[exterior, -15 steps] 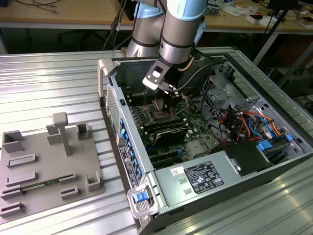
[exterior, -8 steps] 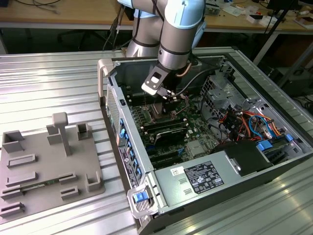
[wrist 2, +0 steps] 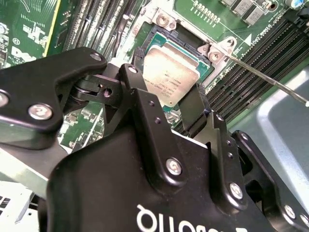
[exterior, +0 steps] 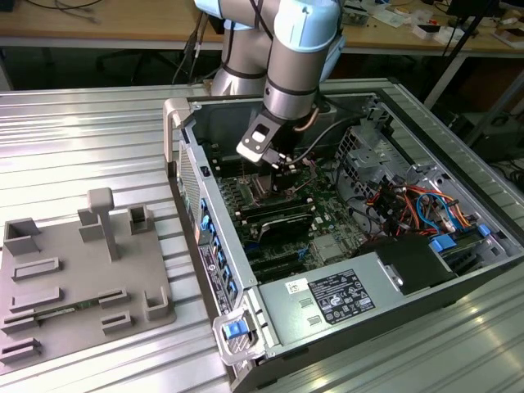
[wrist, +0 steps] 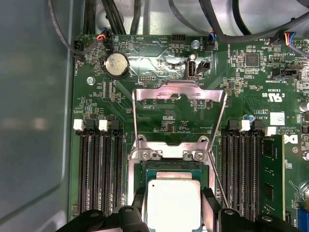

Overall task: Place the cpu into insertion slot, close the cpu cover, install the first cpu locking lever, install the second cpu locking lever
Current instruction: 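Place the cpu into insertion slot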

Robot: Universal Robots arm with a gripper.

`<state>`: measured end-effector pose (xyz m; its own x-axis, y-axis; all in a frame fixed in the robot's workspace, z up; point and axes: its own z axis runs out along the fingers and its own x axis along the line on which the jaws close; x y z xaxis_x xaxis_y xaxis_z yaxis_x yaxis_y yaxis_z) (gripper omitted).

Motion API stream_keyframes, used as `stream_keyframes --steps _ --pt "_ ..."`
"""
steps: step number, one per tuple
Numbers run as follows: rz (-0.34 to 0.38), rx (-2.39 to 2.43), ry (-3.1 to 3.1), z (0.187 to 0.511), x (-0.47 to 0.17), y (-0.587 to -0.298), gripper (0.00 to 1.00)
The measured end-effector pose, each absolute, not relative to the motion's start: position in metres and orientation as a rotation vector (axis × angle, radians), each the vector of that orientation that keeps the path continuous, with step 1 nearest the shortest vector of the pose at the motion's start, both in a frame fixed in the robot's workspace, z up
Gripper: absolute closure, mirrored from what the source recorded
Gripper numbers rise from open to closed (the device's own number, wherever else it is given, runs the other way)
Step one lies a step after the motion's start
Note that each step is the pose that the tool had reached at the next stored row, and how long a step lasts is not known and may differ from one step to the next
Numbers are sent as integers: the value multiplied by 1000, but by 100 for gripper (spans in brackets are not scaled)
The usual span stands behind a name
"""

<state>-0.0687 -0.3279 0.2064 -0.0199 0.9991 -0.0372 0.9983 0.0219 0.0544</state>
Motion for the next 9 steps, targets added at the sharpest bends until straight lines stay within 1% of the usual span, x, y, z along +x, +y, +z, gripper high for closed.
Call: stream_keyframes --steps 9 --pt "20 2157 2195 203 -69 -328 45"
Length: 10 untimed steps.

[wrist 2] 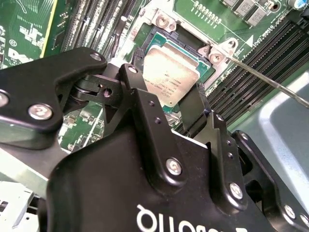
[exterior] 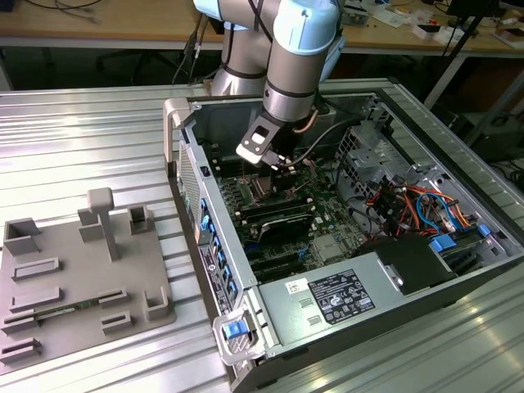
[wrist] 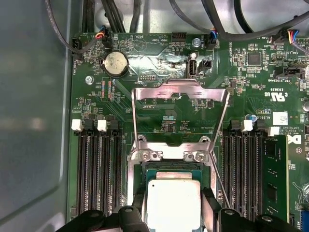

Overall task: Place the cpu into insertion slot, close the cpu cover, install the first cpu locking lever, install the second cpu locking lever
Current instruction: 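Place the cpu into insertion slot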

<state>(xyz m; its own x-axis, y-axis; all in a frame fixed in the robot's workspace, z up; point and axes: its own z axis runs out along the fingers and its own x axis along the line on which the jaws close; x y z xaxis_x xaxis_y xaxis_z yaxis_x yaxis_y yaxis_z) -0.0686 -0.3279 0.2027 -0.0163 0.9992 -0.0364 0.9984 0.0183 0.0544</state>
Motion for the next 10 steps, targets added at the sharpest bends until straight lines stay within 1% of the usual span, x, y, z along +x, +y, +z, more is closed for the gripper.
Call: stream_keyframes --steps 10 --pt "20 2164 2188 202 -69 -328 45"
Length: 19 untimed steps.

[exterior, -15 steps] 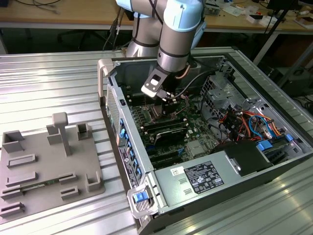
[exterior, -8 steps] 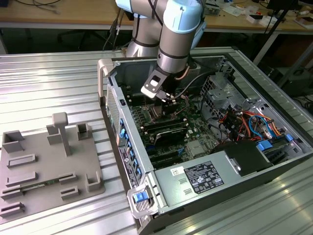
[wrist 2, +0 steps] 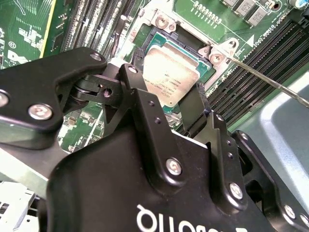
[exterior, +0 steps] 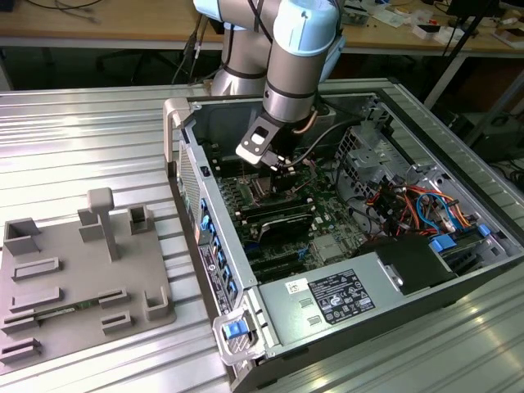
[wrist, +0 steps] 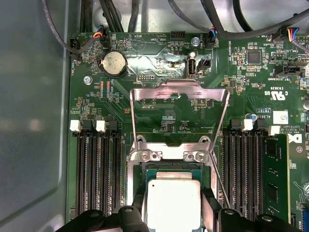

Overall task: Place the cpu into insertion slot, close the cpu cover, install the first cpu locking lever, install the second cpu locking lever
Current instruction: 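Place the cpu into insertion slot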

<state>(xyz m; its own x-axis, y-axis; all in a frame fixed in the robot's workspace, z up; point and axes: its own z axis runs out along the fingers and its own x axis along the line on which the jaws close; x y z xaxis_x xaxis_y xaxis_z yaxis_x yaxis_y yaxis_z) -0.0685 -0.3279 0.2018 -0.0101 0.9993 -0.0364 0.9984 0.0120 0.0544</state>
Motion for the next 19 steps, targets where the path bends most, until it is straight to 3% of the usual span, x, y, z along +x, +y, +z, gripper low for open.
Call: stream_keyframes --steps 19 --pt "20 2149 2203 199 -68 -327 45"
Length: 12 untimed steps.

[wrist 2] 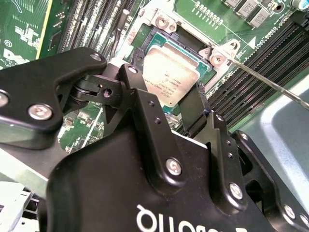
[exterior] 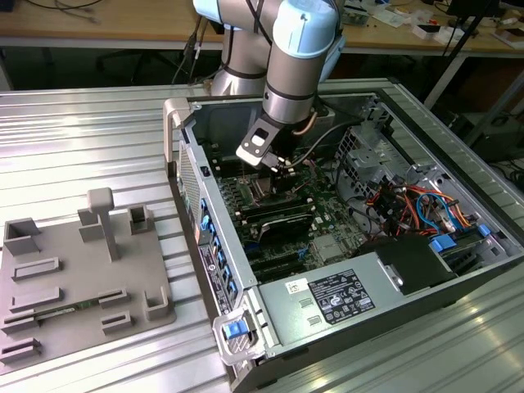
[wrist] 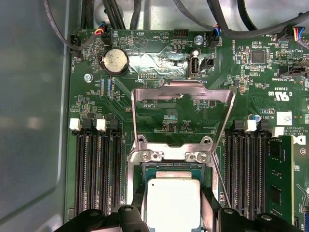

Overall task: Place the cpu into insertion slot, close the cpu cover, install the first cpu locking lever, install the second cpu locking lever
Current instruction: 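Place the cpu into insertion slot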

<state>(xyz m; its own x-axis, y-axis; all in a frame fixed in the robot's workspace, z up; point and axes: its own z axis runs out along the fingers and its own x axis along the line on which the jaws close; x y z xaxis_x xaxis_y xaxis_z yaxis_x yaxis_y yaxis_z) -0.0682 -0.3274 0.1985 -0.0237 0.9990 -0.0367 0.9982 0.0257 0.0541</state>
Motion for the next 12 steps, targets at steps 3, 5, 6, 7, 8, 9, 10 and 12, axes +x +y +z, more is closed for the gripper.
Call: stream_keyframes --steps 3,5,6,7,8,9,10,12 --pt "21 2149 2203 198 -68 -327 45" --pt "21 2149 2203 198 -67 -327 45" --pt "21 2149 2203 198 -67 -327 45" --pt "21 2149 2203 198 -67 -327 45" --pt "21 2149 2203 198 -67 -327 45" --pt "20 2149 2203 198 -67 -327 45" --pt "20 2149 2203 198 -67 -327 45" --pt "21 2149 2203 198 -67 -327 45"
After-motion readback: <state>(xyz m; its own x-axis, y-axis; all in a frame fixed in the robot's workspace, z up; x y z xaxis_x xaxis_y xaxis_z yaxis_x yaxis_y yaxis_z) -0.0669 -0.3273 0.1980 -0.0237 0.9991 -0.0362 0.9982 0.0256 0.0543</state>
